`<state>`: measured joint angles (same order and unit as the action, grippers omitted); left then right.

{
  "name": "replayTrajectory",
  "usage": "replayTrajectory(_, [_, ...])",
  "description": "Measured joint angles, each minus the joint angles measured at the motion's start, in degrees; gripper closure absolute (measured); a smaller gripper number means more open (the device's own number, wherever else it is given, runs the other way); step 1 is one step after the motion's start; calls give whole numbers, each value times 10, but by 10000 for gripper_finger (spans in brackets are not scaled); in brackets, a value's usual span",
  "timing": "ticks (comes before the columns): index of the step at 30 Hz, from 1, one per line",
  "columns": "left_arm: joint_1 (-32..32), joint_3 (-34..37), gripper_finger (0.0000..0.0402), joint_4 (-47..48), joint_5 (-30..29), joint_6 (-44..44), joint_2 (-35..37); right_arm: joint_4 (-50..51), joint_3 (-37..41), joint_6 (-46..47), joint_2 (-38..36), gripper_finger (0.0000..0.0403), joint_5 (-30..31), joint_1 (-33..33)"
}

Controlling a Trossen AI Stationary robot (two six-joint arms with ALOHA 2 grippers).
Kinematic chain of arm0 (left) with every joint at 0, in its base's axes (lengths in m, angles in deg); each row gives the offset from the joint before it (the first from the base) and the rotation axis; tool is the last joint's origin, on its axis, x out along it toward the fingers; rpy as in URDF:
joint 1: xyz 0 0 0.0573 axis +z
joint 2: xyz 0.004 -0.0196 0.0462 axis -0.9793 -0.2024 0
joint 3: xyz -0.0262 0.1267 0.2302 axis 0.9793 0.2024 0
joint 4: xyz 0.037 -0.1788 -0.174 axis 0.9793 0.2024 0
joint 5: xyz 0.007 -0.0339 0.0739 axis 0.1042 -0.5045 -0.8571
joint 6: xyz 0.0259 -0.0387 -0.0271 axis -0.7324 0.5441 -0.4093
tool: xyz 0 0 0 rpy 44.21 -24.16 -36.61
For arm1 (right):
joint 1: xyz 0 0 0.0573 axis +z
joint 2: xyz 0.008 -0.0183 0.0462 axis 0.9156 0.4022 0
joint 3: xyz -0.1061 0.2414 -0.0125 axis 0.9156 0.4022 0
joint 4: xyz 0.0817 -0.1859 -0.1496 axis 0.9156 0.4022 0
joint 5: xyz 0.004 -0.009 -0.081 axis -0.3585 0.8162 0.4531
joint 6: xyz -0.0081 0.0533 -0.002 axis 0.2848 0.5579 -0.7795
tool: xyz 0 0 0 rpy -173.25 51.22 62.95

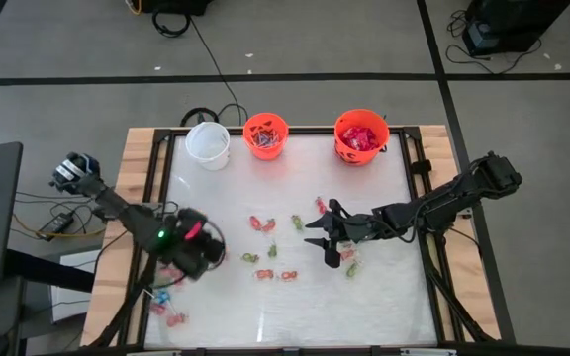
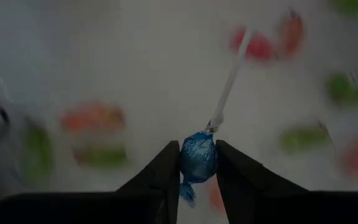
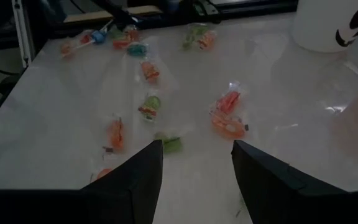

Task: Sort candy by brand, put in halloween buckets
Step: Put the blue lollipop into the left orange bucket

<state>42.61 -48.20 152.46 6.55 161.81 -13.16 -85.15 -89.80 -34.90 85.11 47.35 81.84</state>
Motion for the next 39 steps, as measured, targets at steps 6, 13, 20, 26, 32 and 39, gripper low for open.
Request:
replayTrajectory(6, [153,0,306,-70,-24,-216,1,-14,0,-8,0,198,1,0])
replayTrajectory(13, [339,0,306,-257,-19,-495,1,-22,0,-27,0,198,2,-1])
replayTrajectory(20, [498,0,306,-500,50,-713,-5,-21,0,-37,0,198,2,-1])
replayTrajectory(26, [593,0,305,-641,90,-786,-47,-16,0,-47,0,198,2,-8])
replayTrajectory(32, [660,0,275,-757,120,-806,-110,8,0,-47,0,198,0,-15])
replayTrajectory(39, [687,0,221,-759,136,-791,-133,17,0,-46,0,198,0,-19])
